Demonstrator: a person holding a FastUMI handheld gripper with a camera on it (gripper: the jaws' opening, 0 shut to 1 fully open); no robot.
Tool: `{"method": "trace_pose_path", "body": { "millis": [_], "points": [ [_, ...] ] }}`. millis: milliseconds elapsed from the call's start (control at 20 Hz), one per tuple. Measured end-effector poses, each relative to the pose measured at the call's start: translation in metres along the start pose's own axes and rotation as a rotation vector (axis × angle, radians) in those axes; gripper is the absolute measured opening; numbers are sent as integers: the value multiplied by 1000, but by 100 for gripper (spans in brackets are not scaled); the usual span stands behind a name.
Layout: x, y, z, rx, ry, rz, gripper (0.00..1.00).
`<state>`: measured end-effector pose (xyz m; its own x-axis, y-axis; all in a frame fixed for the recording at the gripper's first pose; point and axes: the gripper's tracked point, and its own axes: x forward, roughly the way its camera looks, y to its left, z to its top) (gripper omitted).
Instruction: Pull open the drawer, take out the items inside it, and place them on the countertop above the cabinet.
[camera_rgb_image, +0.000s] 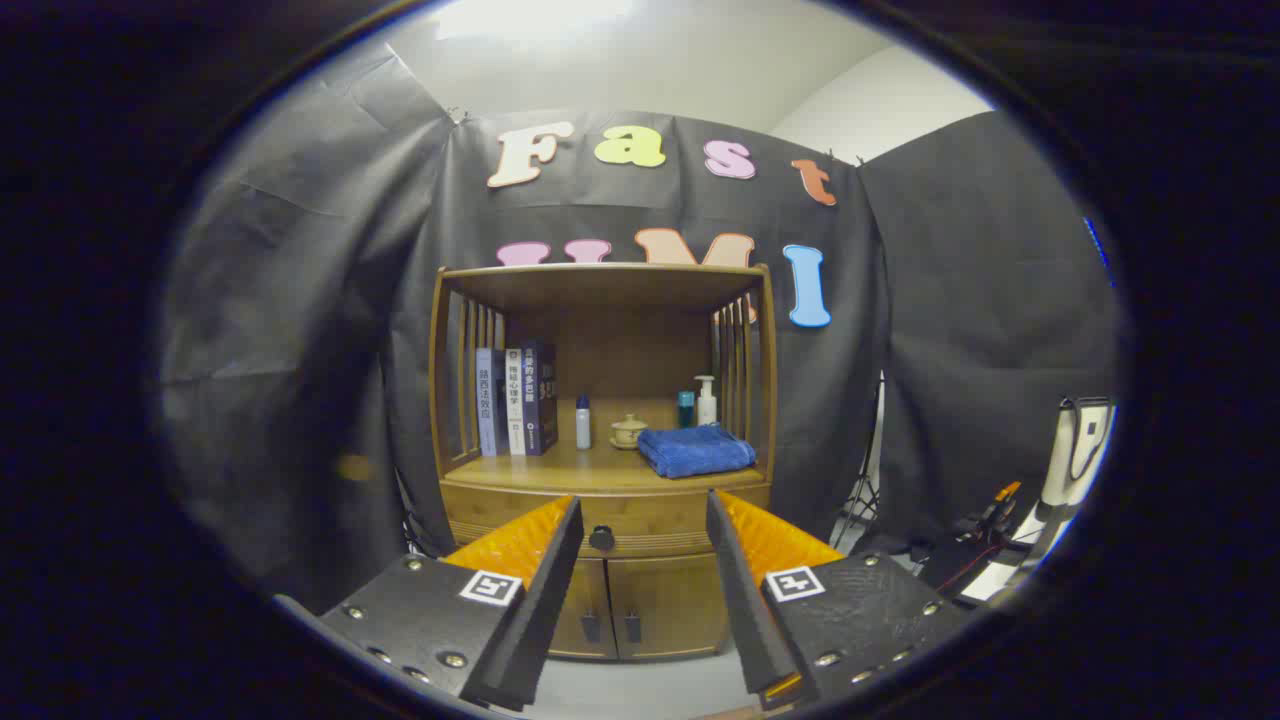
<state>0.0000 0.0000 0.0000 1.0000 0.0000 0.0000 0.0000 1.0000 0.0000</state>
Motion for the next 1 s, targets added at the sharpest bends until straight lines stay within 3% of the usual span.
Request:
{"method": "trace_pose_path", "body": {
  "millis": [1000],
  "points": [
    [-1, -5, -3, 28, -5, -8, 74]
  ]
}}
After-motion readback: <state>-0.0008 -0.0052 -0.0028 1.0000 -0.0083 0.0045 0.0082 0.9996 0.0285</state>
